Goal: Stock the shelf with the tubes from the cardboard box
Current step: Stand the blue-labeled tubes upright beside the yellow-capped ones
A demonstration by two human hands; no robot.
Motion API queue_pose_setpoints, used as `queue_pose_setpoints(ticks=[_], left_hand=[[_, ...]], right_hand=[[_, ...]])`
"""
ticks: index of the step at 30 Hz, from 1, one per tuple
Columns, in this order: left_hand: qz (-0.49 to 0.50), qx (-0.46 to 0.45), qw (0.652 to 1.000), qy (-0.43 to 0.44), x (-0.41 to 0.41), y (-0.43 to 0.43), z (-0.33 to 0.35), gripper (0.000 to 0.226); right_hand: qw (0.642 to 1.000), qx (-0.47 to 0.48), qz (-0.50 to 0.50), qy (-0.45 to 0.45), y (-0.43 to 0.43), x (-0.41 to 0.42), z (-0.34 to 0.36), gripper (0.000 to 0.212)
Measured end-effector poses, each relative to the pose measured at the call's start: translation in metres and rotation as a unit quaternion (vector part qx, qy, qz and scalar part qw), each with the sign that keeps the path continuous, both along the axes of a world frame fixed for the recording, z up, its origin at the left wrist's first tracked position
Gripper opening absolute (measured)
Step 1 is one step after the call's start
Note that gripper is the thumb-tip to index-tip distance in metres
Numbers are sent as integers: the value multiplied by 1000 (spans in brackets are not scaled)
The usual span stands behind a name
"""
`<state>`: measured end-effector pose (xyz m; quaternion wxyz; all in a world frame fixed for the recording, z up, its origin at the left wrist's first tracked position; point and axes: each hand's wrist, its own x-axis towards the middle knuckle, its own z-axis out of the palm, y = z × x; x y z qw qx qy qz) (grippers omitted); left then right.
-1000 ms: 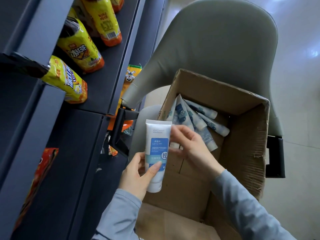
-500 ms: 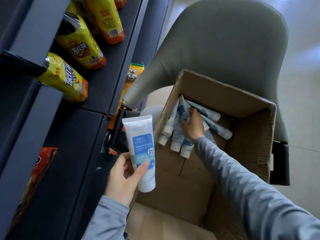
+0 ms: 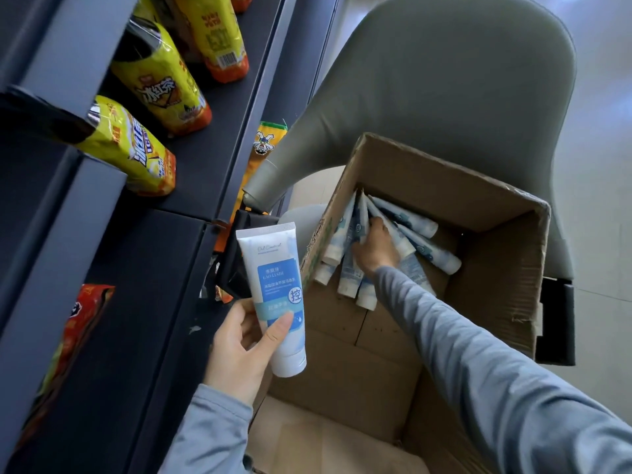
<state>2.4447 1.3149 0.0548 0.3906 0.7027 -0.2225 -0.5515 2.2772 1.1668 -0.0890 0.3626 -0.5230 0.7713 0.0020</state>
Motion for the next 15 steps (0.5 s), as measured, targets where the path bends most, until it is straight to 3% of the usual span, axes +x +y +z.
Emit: queue_pose_setpoints(ticks=[3,8,11,15], left_hand=[[5,-11,1000,-12,2,6,3,26],[22,-44,998,-28,6,20,16,18],[28,-71,996,-52,8,30,33,18],[31,-113,989,-87,13,49,65,21]], right_hand=[[986,15,-100,-130,8,-4,2,48],[900,85,-249,-347,48,-12,23,32],[852,118,-276,-428,73,-21,52,38],[789,128,-228,-556,102,-28,110,32]])
